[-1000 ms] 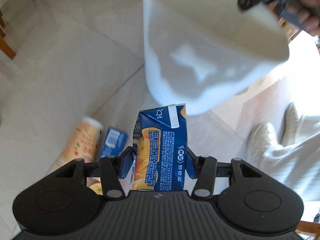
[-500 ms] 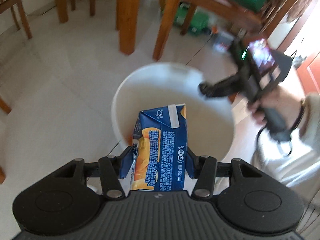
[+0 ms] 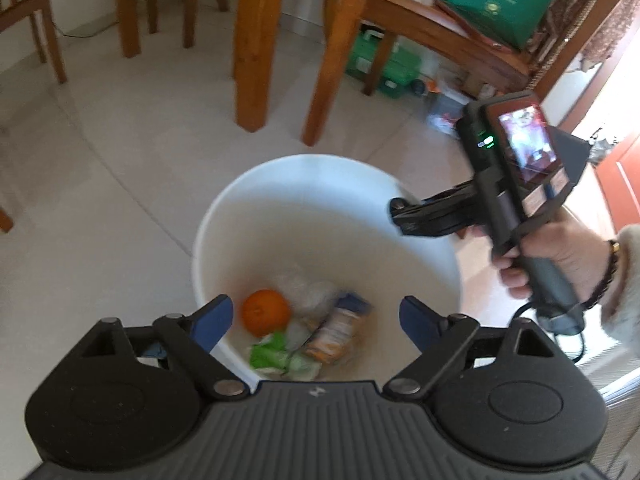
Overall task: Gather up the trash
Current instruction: 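Carry the blue carton over the bin and open the left tool, then grasp the second orange peel half with the left tool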
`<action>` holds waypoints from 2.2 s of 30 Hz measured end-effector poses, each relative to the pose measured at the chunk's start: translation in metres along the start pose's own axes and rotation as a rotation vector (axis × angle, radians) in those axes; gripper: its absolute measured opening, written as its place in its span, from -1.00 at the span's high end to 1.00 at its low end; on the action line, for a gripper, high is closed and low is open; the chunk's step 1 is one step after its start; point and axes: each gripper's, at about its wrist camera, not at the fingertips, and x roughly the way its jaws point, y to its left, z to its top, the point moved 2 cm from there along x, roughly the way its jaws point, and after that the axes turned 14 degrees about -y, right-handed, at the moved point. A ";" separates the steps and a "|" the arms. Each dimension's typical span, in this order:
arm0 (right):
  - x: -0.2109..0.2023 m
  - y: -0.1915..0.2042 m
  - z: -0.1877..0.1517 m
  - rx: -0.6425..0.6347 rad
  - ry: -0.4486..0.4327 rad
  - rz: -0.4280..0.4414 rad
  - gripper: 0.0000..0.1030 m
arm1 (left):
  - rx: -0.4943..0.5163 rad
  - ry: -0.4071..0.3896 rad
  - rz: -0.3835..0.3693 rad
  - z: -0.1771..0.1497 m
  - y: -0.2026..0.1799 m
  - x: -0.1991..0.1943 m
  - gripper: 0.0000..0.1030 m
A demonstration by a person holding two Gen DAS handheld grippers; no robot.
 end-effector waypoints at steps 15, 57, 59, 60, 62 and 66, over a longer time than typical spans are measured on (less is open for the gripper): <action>-0.002 0.001 -0.002 -0.001 -0.004 -0.007 0.60 | -0.135 0.063 0.258 -0.111 0.062 -0.011 -0.88; -0.002 0.000 -0.001 -0.006 -0.011 -0.016 0.58 | -0.428 0.218 0.630 -0.324 0.145 0.058 -0.46; -0.002 0.000 -0.001 -0.005 -0.011 -0.016 0.58 | -0.441 0.214 0.630 -0.324 0.148 0.055 -0.42; -0.002 0.000 -0.001 -0.006 -0.011 -0.016 0.58 | -0.454 0.211 0.634 -0.324 0.148 0.054 -0.41; -0.002 0.000 -0.001 -0.005 -0.011 -0.016 0.58 | -0.449 0.214 0.625 -0.322 0.147 0.053 -0.34; -0.002 -0.001 -0.001 -0.006 -0.011 -0.015 0.58 | -0.434 0.260 0.605 -0.316 0.144 0.051 -0.29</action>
